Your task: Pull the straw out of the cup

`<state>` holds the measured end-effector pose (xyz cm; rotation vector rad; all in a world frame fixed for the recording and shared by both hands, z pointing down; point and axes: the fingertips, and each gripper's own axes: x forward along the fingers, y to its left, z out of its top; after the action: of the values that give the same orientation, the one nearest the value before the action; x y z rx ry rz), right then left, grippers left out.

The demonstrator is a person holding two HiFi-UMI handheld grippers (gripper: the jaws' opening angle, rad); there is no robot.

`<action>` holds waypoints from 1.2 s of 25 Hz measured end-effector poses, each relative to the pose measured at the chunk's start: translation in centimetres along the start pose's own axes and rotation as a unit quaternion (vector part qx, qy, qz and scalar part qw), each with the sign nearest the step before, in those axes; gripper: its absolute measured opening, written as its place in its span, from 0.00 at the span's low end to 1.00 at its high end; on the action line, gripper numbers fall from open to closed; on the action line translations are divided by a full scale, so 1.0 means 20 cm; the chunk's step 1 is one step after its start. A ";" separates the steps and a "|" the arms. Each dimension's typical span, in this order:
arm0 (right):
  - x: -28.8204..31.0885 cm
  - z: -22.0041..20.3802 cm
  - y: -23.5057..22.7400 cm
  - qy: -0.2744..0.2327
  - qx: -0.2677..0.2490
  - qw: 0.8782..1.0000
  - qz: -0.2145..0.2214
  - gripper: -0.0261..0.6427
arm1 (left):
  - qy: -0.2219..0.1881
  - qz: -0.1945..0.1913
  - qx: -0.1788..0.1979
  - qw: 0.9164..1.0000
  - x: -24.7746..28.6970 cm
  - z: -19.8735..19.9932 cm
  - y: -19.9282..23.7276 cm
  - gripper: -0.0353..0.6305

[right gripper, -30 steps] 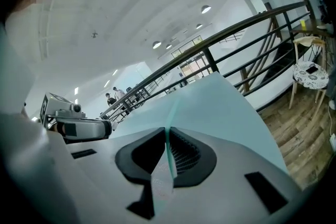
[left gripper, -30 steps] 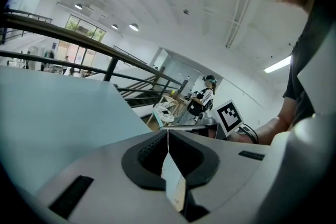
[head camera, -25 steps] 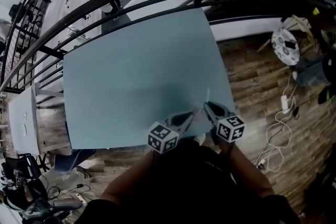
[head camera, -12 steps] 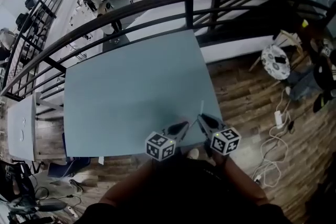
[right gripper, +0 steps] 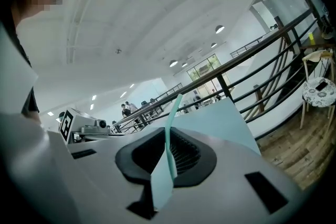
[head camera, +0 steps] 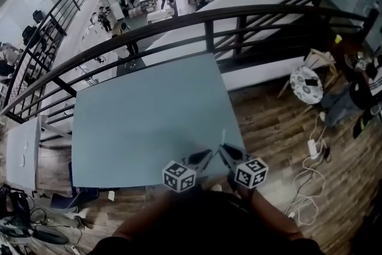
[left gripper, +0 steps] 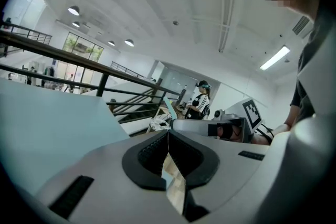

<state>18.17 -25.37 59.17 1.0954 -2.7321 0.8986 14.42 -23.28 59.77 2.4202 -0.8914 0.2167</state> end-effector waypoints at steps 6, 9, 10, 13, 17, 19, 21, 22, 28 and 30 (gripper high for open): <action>-0.04 -0.03 0.06 -0.001 -0.004 1.000 0.005 0.10 | -0.006 0.000 0.008 1.000 -0.06 -0.03 -0.04 0.08; -0.05 -0.02 0.10 -0.005 -0.006 1.000 0.001 0.10 | -0.010 -0.005 0.011 1.000 -0.11 -0.03 -0.05 0.08; -0.05 -0.03 0.12 -0.006 -0.007 1.000 -0.001 0.10 | -0.011 -0.007 0.013 1.000 -0.13 -0.03 -0.05 0.08; -0.04 -0.06 0.22 -0.006 -0.019 1.000 -0.005 0.10 | -0.016 -0.018 0.027 0.999 -0.22 -0.04 -0.06 0.08; 0.01 -0.11 0.38 -0.005 -0.024 1.000 -0.015 0.10 | -0.014 -0.041 0.059 0.997 -0.39 -0.06 -0.08 0.08; 0.03 -0.15 0.47 -0.004 -0.020 1.000 -0.022 0.10 | -0.014 -0.049 0.066 0.996 -0.49 -0.08 -0.07 0.08; 0.06 -0.21 0.58 -0.005 -0.018 0.999 -0.026 0.10 | -0.015 -0.050 0.069 0.996 -0.61 -0.11 -0.05 0.08; 0.08 -0.24 0.63 -0.007 -0.019 0.999 -0.027 0.10 | -0.015 -0.050 0.067 0.996 -0.66 -0.12 -0.03 0.08; 0.14 -0.42 0.92 -0.011 -0.005 0.999 -0.033 0.10 | -0.003 -0.053 0.062 0.997 -0.96 -0.25 0.02 0.08; 0.16 -0.47 1.00 -0.016 -0.002 0.999 -0.039 0.10 | 0.002 -0.055 0.062 0.997 -1.05 -0.29 0.04 0.08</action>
<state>1.44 -10.75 57.96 1.2159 -2.6936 0.8711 -2.08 -8.97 58.15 2.5744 -0.7611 0.2432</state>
